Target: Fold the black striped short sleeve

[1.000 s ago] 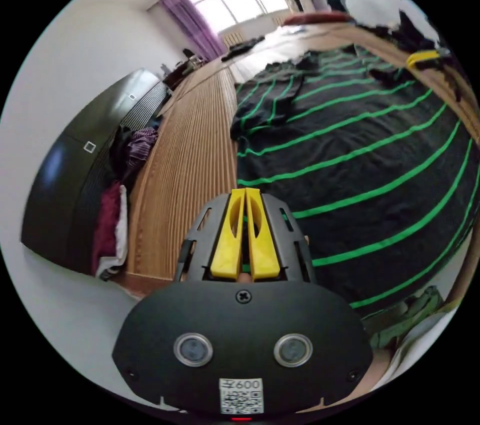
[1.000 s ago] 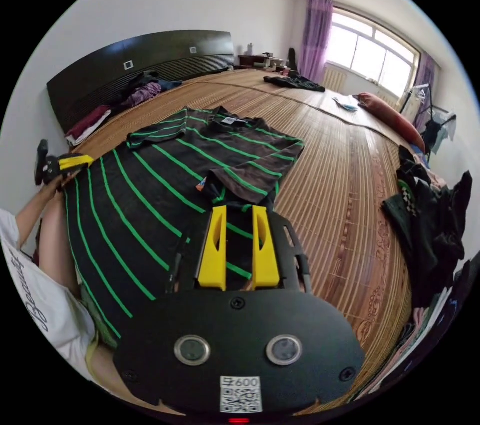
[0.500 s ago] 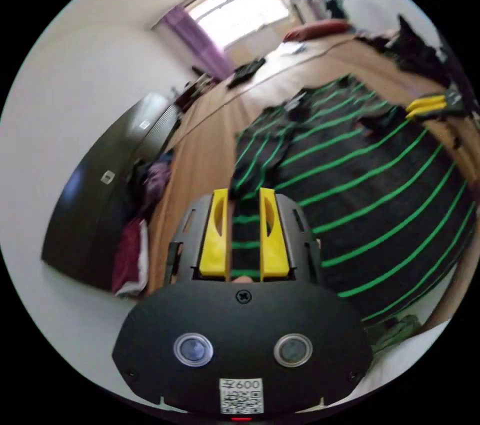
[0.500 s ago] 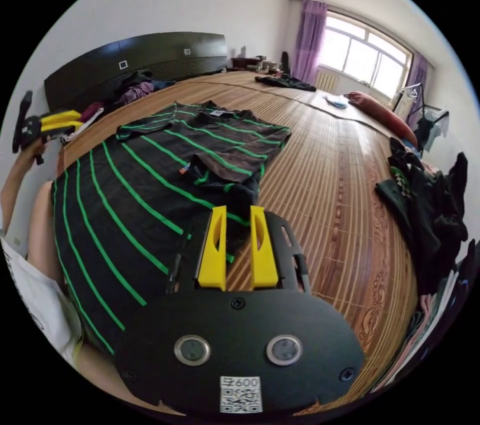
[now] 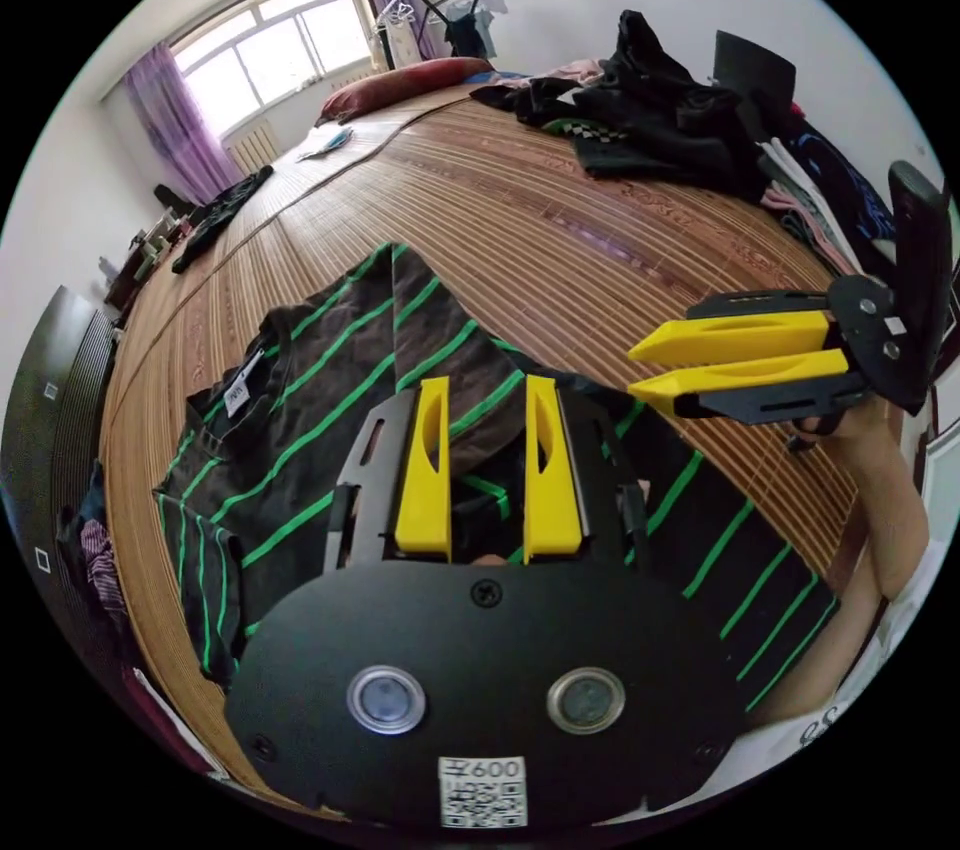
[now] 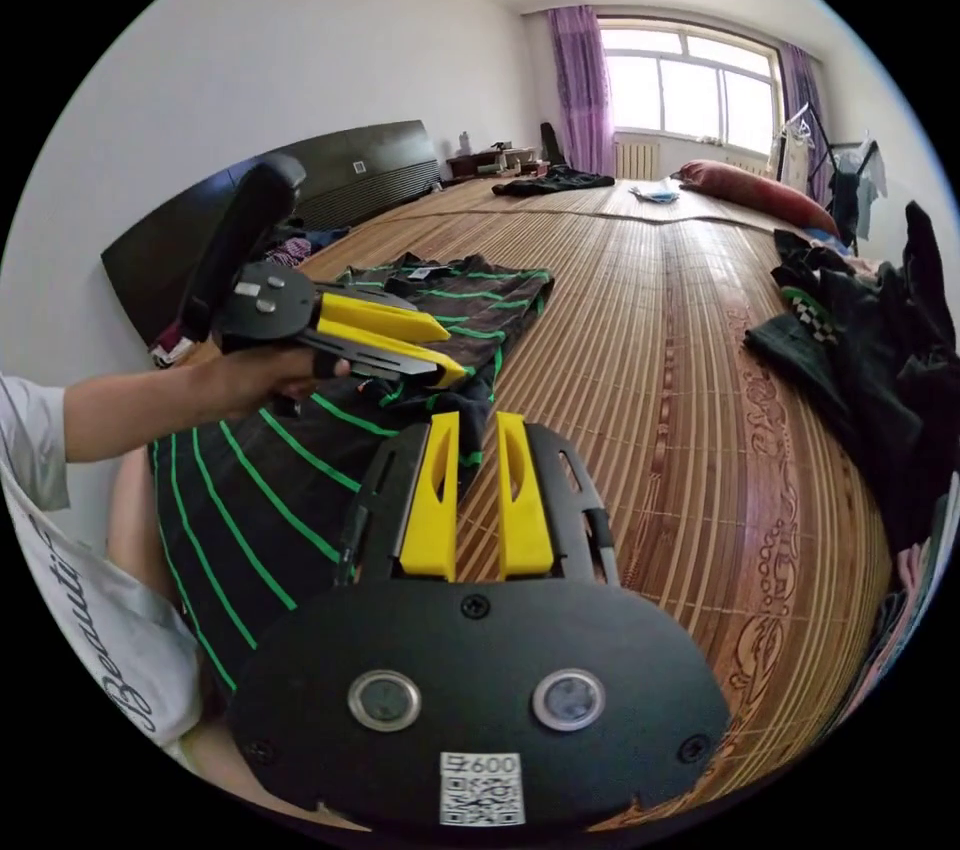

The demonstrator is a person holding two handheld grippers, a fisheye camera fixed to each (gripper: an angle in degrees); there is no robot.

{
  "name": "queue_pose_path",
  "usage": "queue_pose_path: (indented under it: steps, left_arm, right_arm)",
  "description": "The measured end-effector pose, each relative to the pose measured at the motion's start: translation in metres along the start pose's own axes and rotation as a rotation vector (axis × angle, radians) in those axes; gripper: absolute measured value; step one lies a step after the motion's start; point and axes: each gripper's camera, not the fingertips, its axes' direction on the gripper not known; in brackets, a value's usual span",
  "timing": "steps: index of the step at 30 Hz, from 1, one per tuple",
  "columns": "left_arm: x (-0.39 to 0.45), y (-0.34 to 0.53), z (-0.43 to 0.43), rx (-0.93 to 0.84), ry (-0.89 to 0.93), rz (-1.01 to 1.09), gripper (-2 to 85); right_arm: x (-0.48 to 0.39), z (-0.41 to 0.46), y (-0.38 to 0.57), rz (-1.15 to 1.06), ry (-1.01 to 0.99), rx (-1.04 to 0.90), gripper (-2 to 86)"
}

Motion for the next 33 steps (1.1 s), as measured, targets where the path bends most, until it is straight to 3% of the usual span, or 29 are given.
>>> queue_pose_path:
  steps: [4,9,13,22,28,31,33]
  left_arm:
    - [-0.010,-0.012,0.018,-0.067,0.022,0.040,7.9]
    - [-0.033,-0.020,-0.001,-0.002,0.109,-0.042,9.8]
    - [-0.033,-0.032,0.015,-0.068,0.047,-0.005,8.7]
    - [-0.123,-0.049,-0.005,0.007,0.220,-0.124,3.3]
    - [-0.264,-0.048,-0.039,0.128,0.325,-0.435,3.1]
    - [-0.349,-0.027,-0.021,0.104,0.374,-0.657,3.1]
    - [-0.404,-0.001,0.018,0.012,0.524,-0.839,3.5]
  right_arm:
    - [0.021,-0.006,-0.012,0.047,-0.050,-0.012,3.2]
    - [0.031,-0.022,-0.027,0.061,-0.037,0.013,3.2]
    - [0.030,-0.023,-0.041,0.038,-0.021,-0.013,3.1]
    - [0.027,-0.032,-0.070,-0.021,0.003,-0.048,2.6]
    - [0.041,-0.046,-0.086,0.012,-0.016,-0.031,2.5]
    - [0.048,-0.051,-0.094,0.031,-0.024,-0.030,2.5]
    - [0.053,-0.052,-0.101,0.038,-0.030,-0.046,2.6]
